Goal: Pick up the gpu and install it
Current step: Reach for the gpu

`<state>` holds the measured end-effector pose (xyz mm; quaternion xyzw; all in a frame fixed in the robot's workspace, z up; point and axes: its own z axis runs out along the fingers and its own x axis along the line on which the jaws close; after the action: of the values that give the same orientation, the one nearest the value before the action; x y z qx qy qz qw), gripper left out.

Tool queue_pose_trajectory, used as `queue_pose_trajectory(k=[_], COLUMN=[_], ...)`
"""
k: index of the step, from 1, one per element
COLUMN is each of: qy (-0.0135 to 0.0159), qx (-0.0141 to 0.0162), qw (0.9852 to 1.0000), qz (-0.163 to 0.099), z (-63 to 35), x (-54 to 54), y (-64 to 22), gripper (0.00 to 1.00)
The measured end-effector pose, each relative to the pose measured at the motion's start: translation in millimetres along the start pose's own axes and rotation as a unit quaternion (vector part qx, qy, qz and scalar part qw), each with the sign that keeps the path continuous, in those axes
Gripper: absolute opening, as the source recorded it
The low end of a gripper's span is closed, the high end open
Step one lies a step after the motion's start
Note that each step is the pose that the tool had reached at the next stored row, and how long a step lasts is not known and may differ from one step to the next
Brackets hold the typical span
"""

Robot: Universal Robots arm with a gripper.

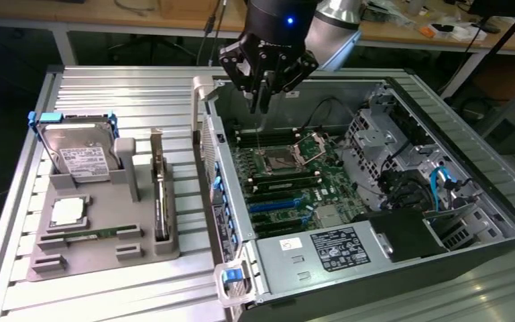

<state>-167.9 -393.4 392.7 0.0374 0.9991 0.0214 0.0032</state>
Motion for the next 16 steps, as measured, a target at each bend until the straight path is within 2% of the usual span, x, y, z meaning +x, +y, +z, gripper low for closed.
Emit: queue_pose_trajectory(k=[11, 16], qy=[0.0017, 0.0019], qx=[0.0001, 0.0001], qw=[1.0000, 1.0000], qz=[-0.003, -0.003], z=[0.0, 0.0], x=[30.7, 33.4], y=[-0.4, -0.5], gripper=[0.25, 0.25])
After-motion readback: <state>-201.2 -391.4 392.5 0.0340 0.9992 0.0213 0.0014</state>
